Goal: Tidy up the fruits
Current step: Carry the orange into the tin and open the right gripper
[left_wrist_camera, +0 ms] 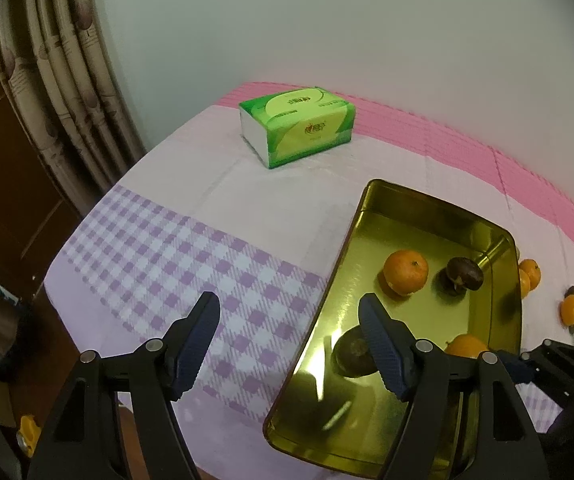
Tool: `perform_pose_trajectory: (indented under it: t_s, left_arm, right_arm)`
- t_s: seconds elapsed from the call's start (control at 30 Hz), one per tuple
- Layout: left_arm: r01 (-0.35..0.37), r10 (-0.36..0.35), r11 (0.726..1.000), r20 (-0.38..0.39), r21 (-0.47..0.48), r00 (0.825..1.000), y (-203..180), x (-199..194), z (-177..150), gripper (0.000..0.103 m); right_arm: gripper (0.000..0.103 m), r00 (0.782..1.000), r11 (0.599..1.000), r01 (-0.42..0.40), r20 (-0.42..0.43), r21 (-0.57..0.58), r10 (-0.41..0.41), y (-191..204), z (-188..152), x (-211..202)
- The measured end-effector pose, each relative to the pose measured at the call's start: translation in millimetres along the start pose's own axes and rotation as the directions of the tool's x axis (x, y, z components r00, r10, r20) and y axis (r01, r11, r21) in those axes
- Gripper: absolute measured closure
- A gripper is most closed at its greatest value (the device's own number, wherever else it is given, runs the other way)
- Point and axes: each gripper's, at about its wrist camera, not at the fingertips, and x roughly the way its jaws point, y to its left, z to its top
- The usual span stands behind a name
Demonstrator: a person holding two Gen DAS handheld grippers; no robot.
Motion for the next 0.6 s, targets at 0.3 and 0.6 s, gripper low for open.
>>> perform_pose_trajectory:
  t_s: [0.3,0.6]
  left_arm:
    - [0.012,-0.011,1.0,-0.029,0.017,1.0,-5.8,5.4,-2.7,0.031]
    - [0.012,-0.011,1.0,-0.039,0.018,0.999,-7.0,7.0,-3.4,0.03]
  right_arm:
    - [0.07,0.999,1.0,-0.003,-0.032,-0.008,0.003,2.7,-3.8,8.3]
    - [0.07,1.0,1.0,-0.014,-0.022,-0.005,0.014,8.4,-3.9,3.7]
